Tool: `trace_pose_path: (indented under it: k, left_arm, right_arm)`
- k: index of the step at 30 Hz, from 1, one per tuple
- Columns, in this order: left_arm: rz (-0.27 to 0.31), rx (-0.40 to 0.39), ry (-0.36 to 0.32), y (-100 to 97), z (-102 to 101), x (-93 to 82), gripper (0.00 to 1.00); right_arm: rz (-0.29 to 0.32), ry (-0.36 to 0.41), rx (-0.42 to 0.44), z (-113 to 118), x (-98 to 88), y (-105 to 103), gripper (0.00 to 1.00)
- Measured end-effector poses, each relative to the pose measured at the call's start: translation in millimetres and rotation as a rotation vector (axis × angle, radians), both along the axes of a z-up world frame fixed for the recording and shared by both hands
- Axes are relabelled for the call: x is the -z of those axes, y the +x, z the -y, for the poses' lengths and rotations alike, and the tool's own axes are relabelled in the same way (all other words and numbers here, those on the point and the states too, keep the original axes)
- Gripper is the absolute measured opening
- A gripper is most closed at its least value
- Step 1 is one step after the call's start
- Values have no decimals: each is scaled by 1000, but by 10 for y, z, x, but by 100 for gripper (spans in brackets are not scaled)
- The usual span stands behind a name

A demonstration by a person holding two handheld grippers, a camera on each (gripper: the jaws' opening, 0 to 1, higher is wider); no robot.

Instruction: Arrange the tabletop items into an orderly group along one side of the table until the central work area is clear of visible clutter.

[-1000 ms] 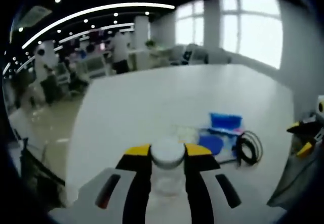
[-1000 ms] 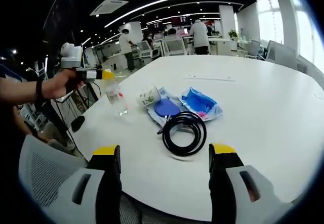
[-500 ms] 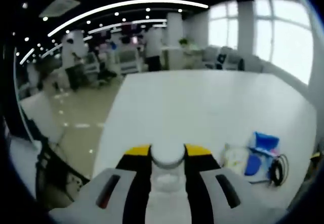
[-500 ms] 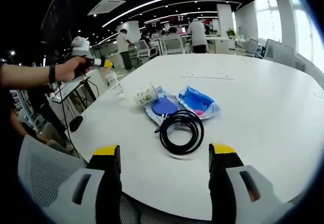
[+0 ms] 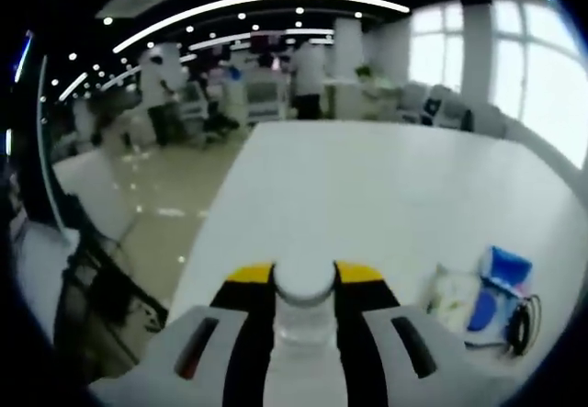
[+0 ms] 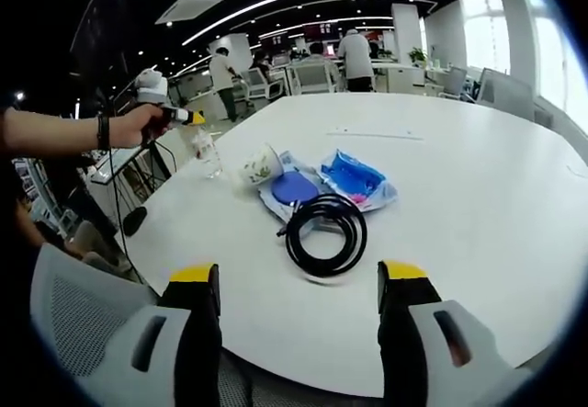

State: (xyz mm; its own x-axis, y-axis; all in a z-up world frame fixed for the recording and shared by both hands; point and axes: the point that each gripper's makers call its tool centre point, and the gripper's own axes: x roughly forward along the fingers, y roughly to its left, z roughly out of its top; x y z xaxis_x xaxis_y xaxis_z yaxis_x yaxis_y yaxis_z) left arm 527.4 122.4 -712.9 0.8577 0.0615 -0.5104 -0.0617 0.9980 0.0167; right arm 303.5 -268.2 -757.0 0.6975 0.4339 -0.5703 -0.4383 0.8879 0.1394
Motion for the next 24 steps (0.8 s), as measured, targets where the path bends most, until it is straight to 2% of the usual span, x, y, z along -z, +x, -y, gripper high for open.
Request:
trace_pose_path:
  k: [7, 16, 18, 20, 22, 24]
  left_arm:
    - [7, 18, 14, -21, -4, -24, 21]
    - [11, 18, -48, -8, -31, 21, 22]
    - [15, 39, -47, -27, -10, 34, 29]
    - [20, 119, -14, -31, 43, 32, 43]
    - [21, 157, -24, -33, 67, 32, 54]
    - [36, 162, -45, -41, 12, -2, 62]
  right_arm:
    - [0, -16, -15, -23, 10, -6, 70]
    - [0, -32, -26, -30, 20, -19, 70]
    - [3, -31, -22, -20, 12, -15, 70]
    - [6, -32, -17, 2, 7, -8, 70]
    - [9, -29, -10, 13, -3, 0, 70]
    - [9, -28, -8, 17, -3, 4, 70]
